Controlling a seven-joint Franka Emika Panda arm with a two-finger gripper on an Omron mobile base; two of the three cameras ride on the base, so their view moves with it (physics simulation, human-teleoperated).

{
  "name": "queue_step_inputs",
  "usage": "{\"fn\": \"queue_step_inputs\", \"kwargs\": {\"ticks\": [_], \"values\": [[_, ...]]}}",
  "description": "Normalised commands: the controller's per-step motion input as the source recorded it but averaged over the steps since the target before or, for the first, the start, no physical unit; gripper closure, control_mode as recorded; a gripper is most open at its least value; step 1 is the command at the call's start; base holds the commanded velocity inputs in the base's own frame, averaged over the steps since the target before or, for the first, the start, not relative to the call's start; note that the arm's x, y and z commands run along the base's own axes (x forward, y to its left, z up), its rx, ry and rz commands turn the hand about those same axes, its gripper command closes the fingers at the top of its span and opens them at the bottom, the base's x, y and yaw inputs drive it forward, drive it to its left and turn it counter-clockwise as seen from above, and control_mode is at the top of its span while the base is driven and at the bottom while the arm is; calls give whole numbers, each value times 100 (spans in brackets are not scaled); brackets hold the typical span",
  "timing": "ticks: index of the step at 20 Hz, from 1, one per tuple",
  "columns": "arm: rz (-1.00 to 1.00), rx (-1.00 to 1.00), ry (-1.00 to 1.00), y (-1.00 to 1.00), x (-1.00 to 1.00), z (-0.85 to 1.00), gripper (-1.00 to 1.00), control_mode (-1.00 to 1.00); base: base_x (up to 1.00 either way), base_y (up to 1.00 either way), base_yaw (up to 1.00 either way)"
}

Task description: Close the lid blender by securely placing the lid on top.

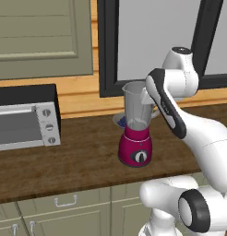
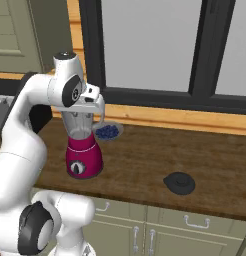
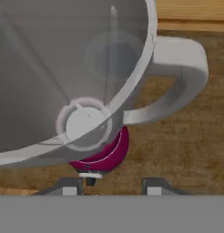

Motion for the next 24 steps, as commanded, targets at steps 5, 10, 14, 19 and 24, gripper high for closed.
{"fn": "queue_step_inputs", "kwargs": {"ticks": [5, 10, 14, 19, 24], "values": [[-18, 7, -3, -64, -50, -7, -100, -100, 0, 0, 0], [-22, 2, 0, -100, -33, -42, -100, -100, 0, 0, 0], [-23, 1, 9, -100, -4, -67, -100, -100, 0, 0, 0], [-20, 0, 17, -100, 0, -57, -100, -100, 0, 0, 0], [-17, 0, 23, -100, 27, -55, -100, -100, 0, 0, 0]]}}
